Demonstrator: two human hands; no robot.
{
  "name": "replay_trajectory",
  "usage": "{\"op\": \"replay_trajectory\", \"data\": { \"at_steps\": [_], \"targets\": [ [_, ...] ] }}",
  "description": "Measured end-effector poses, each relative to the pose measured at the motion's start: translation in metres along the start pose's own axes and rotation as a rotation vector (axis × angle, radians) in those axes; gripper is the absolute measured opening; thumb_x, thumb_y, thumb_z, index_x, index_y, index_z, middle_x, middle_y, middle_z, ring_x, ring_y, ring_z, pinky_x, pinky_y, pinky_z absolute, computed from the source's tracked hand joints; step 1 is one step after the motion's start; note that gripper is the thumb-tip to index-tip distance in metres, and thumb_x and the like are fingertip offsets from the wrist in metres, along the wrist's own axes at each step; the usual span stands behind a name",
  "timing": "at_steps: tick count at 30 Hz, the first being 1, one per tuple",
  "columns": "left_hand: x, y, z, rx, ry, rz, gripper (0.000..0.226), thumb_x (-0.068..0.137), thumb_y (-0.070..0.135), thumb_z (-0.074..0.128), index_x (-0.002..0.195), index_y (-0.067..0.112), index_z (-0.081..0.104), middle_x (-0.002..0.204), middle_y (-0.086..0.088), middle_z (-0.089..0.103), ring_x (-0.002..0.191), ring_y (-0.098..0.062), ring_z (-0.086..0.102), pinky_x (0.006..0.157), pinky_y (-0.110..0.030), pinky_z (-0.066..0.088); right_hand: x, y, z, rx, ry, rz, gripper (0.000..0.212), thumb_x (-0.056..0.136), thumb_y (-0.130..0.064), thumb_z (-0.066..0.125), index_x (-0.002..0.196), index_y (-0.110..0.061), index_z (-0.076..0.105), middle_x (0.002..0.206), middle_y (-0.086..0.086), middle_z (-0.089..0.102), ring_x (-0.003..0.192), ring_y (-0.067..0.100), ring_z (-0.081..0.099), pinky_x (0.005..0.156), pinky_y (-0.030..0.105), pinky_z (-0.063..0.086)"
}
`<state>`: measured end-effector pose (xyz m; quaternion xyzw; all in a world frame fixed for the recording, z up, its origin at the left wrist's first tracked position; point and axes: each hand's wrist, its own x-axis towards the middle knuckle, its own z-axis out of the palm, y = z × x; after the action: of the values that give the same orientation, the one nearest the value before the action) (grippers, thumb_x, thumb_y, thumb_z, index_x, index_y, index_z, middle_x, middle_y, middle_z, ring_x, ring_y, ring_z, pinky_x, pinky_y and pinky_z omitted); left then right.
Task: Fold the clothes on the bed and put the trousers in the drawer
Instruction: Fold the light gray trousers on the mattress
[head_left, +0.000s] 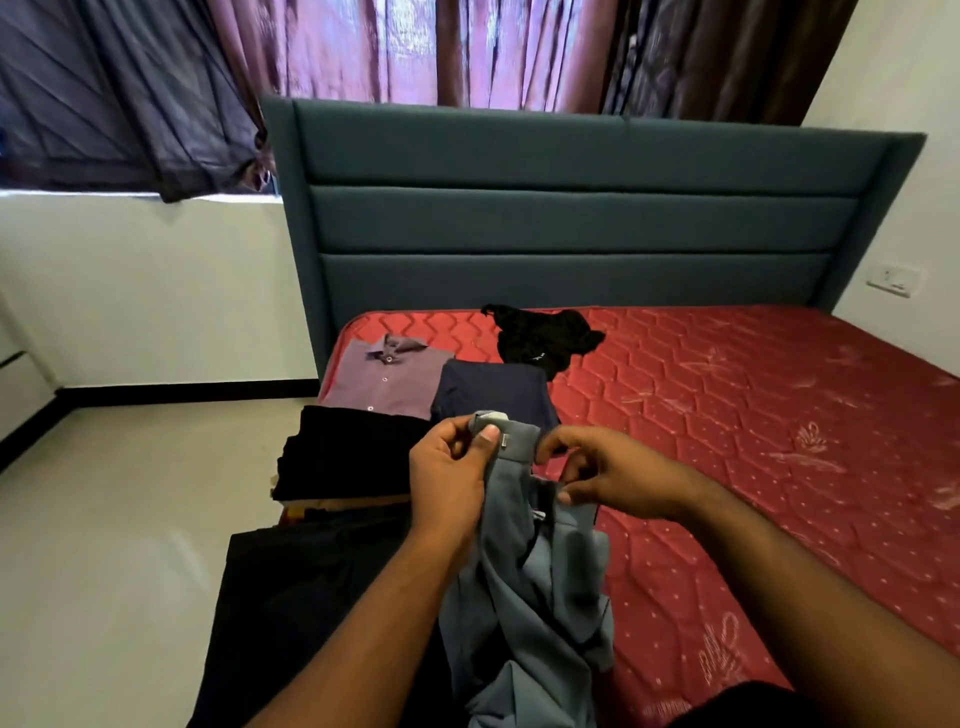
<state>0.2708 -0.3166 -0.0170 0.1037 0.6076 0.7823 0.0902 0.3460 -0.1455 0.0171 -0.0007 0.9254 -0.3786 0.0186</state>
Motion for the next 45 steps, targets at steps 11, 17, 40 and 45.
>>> {"op": "replay_trajectory", "data": {
  "at_steps": [11,17,40,45],
  "targets": [
    [0.007,0.002,-0.003,0.264,0.073,0.180,0.015,0.097,0.016,0.058,0.103,0.010,0.070,0.092,-0.002,0.072,0.088,-0.016,0.069,0.085,-0.042,0.057,-0.006,0.003,-0.039,-0.809,-0.033,-0.068,0.027,0.082,-0.007,0.063,0.105,-0.018,0.073,0.105,0.004,0.068,0.098,0.024,0.063,0.081,0.033,0.047],
    [0.014,0.026,0.011,0.183,-0.055,0.111,0.011,0.095,0.021,0.063,0.093,0.014,0.071,0.088,-0.009,0.074,0.087,-0.028,0.071,0.082,-0.050,0.057,-0.004,-0.016,-0.052,-0.365,0.123,-0.305,0.005,0.092,-0.014,0.063,0.092,-0.012,0.059,0.098,-0.004,0.062,0.096,0.013,0.061,0.086,0.037,0.049],
    [0.073,0.248,0.058,0.084,-0.490,0.420,0.012,0.091,-0.001,0.061,0.098,0.005,0.068,0.088,-0.008,0.072,0.079,-0.017,0.065,0.085,-0.033,0.054,0.017,-0.014,-0.144,0.119,0.166,0.076,0.039,0.071,-0.017,0.085,0.106,-0.011,0.071,0.106,0.005,0.073,0.101,0.017,0.068,0.093,0.033,0.054],
    [0.112,0.282,0.031,0.386,-0.344,0.519,0.017,0.090,-0.001,0.063,0.087,0.015,0.069,0.081,-0.002,0.068,0.077,-0.015,0.059,0.075,-0.029,0.049,-0.006,-0.013,-0.204,0.032,0.169,0.345,0.012,0.080,-0.025,0.077,0.084,-0.019,0.068,0.075,-0.001,0.066,0.064,0.011,0.058,0.060,0.027,0.050]
  ]
}}
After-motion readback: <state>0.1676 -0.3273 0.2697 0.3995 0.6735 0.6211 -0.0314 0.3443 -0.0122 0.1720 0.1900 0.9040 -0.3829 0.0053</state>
